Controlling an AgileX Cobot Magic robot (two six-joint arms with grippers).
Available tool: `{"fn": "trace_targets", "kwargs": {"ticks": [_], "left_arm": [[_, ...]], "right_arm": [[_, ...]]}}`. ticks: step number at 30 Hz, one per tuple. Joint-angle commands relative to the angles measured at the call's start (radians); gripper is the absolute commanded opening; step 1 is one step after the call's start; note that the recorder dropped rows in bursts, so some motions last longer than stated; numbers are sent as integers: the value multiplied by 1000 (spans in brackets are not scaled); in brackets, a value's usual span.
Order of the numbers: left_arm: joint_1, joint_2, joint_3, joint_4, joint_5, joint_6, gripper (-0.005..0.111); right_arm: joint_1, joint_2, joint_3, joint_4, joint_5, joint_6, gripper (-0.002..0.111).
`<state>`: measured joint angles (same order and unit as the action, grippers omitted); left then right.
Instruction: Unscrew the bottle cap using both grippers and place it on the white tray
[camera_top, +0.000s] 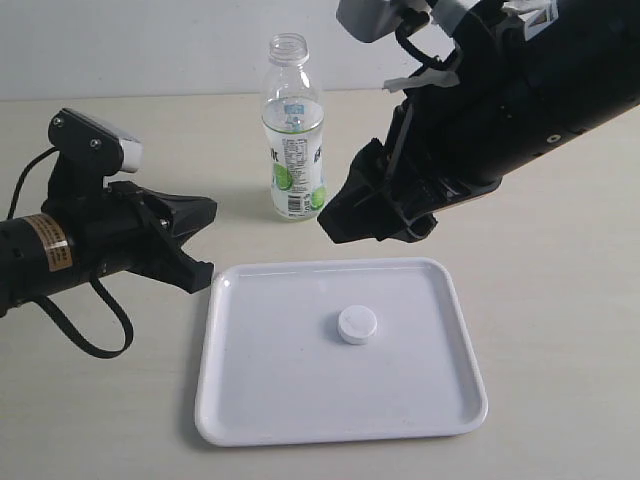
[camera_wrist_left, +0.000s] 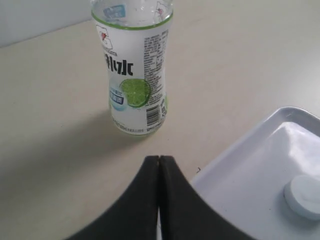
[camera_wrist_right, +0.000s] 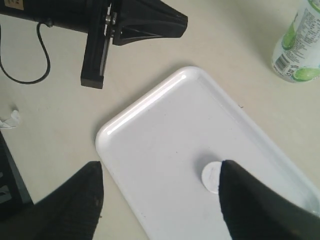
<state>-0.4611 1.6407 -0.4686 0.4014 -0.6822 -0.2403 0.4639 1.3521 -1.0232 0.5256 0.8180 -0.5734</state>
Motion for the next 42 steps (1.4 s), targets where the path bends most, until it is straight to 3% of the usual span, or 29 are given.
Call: {"fn": "trace_targets", "kwargs": {"ticks": [1,25,30,42], "left_arm": [[2,-69,5,-12,22,-35,0],[11,-174,5,-36,71,-44,0],[11,-331,5,-34,233,-44,0],[13,-894,5,-46,823,-30,0]], "right_arm": [[2,-6,1,-6,0,0,63],[2,-6,1,-6,-13,0,63],[2,-6,1,-6,-13,0,63],[2,-6,1,-6,-13,0,63]]}}
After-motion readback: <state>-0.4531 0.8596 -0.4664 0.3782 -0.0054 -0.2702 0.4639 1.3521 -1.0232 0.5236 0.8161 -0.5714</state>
